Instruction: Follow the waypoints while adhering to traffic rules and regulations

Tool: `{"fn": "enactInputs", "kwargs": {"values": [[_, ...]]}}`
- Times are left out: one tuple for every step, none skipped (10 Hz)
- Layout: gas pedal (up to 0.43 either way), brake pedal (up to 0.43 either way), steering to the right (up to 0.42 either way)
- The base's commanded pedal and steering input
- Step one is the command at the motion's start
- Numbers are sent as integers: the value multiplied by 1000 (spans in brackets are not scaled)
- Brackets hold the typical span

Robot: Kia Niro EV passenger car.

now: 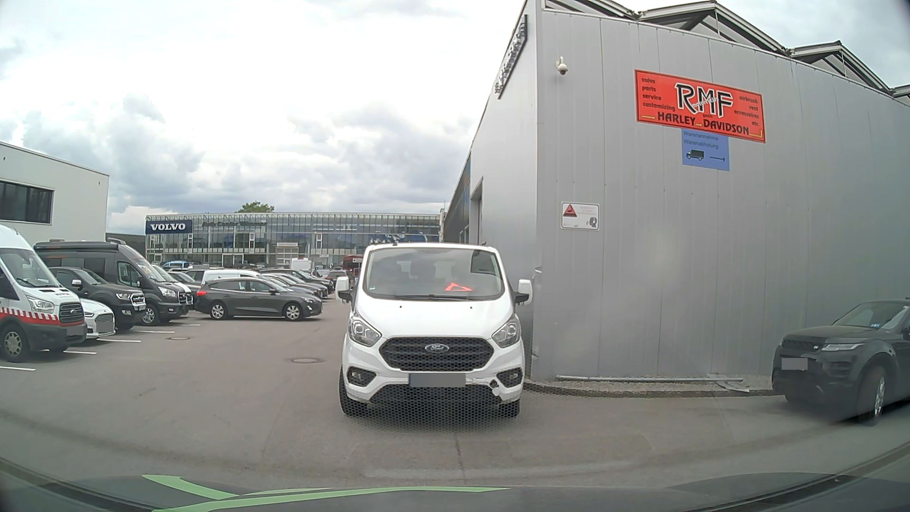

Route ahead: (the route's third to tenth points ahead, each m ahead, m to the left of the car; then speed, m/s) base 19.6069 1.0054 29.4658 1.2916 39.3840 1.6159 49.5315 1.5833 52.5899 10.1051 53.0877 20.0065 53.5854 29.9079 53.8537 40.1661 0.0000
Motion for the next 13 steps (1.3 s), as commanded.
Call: {"fn": "enactInputs", "kwargs": {"values": [[0,457,6],[0,457,6],[0,457,6],[0,457,6],[0,457,5],[0,457,6],[0,457,6],[0,457,6],[0,463,6],[0,457,6],[0,457,6],[0,457,6],[0,463,6]]}}
